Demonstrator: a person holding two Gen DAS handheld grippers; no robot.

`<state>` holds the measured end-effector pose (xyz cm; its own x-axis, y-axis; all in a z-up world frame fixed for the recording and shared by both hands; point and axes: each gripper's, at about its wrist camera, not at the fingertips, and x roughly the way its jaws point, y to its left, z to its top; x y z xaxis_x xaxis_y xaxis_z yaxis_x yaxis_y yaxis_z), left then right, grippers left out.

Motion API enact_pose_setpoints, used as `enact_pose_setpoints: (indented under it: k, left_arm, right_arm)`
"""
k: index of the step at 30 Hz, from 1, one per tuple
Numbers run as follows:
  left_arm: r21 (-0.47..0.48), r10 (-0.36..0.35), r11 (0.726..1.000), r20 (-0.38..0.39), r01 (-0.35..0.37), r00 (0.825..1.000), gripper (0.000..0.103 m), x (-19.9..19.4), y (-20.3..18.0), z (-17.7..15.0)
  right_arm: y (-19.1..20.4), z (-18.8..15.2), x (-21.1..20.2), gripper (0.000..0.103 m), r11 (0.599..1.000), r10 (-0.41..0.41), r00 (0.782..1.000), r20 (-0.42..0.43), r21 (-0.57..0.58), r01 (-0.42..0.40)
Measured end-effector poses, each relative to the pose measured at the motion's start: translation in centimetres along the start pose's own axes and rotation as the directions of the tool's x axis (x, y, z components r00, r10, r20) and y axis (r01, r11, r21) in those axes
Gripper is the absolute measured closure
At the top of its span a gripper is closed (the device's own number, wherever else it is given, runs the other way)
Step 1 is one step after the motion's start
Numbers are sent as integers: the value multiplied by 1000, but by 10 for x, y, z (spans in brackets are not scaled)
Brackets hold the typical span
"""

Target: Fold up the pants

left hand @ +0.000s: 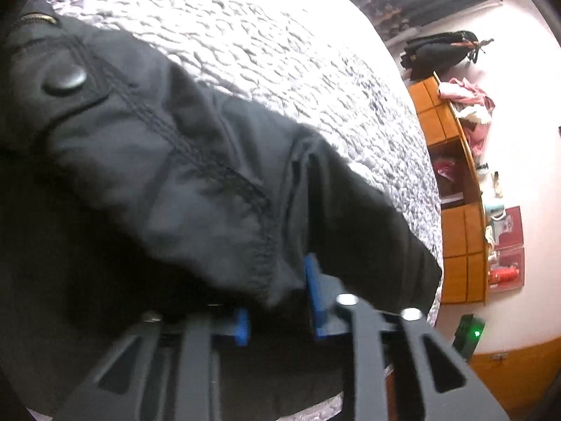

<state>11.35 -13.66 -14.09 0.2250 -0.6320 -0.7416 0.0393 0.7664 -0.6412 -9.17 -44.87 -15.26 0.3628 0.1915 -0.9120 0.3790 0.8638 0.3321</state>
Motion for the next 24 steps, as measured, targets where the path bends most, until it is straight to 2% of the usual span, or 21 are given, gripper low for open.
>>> enact_pose_setpoints:
  k: [4, 5, 8, 12, 16, 17, 19, 22, 23, 24]
  left_arm:
    - [37, 9, 999, 112, -13, 994, 94, -25, -11, -29]
    - [61, 23, 998, 167, -33, 986, 94, -37, -17, -48]
    - [71, 58, 994, 241, -78, 969, 94, -52, -20, -88]
    - [59, 103, 991, 235, -120, 966, 93, -33, -7, -135]
    - [70, 134, 985, 240, -155, 961, 88, -5, 3, -154]
    - [90, 140, 982, 256, -168, 956, 88, -3, 0, -157]
    - [99, 131, 982, 253, -160, 958, 88, -3, 0, -158]
    - [89, 128, 985, 223, -150, 967, 88, -5, 3, -158]
    - [81, 125, 986, 212, -145, 969, 88, -5, 2, -157]
    - [79, 124, 987, 205, -143, 971, 88, -5, 2, -156]
  right_arm:
    - [-10, 3, -3, 81, 1000, 25, 1000, -16, 19, -24]
    - [-14, 5, -4, 81, 999, 28, 999, -19, 24, -28]
    - [-20, 6, -9, 81, 1000, 13, 1000, -24, 24, -12]
    - [-23, 5, -13, 80, 999, -27, 999, -28, 20, 28]
    - [-25, 4, -14, 77, 999, -23, 999, -29, 24, 24]
    - [-26, 4, -18, 74, 999, -16, 1000, -20, 28, 17]
    - [-32, 2, -28, 53, 999, -6, 1000, 15, 36, 6]
    - [-46, 3, -50, 48, 998, -52, 995, 83, 44, 49]
    - [-54, 4, -58, 35, 996, -73, 992, 100, 52, 68]
    - [-61, 6, -62, 28, 995, -84, 991, 108, 60, 77]
